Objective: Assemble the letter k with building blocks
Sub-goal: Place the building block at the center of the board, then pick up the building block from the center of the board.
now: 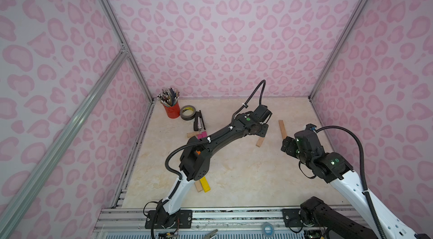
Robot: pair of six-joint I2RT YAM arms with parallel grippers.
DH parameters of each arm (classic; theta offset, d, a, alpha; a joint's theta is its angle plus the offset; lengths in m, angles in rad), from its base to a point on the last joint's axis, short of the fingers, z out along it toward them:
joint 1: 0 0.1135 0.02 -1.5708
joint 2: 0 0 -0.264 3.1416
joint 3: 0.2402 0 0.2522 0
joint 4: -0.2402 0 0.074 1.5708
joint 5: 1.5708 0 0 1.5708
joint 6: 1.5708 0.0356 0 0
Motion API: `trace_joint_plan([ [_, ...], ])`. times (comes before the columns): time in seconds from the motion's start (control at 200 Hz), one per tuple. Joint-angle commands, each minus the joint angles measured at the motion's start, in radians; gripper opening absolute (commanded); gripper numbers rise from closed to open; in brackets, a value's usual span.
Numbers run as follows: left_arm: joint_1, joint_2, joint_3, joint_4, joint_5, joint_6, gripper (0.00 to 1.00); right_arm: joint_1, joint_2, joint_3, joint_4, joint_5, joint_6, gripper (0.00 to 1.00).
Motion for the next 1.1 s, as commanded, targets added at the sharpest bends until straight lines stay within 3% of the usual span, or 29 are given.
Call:
trace_joint_plan([
  [0.0, 0.05, -0.196, -0.194, 0.184, 0.032, -0.023, 0.46, -0.034, 0.088, 0.039, -0.042, -0.119, 0.03, 0.89],
  [0.24, 0.157, -0.666, -0.681, 0.394, 0.061, 0.041, 0.48, -0.034, 0.334, 0.136, -0.02, -0.172, 0.052, 0.85],
  [0.405, 0.174, -0.931, -0.923, 0.493, 0.053, 0.133, 0.49, -0.016, 0.526, 0.196, 0.019, -0.176, 0.062, 0.74],
  [0.505, 0.177, -1.063, -1.052, 0.555, 0.128, 0.198, 0.53, 0.005, 0.612, 0.226, 0.055, -0.144, 0.071, 0.71],
  [0.721, 0.174, -1.216, -1.205, 0.553, 0.325, 0.377, 0.6, 0.026, 0.791, 0.3, 0.091, -0.13, 0.095, 0.65],
  [1.096, 0.174, -1.348, -1.342, 0.617, 0.345, 0.525, 0.7, 0.023, 1.001, 0.378, 0.159, -0.156, 0.114, 0.55],
])
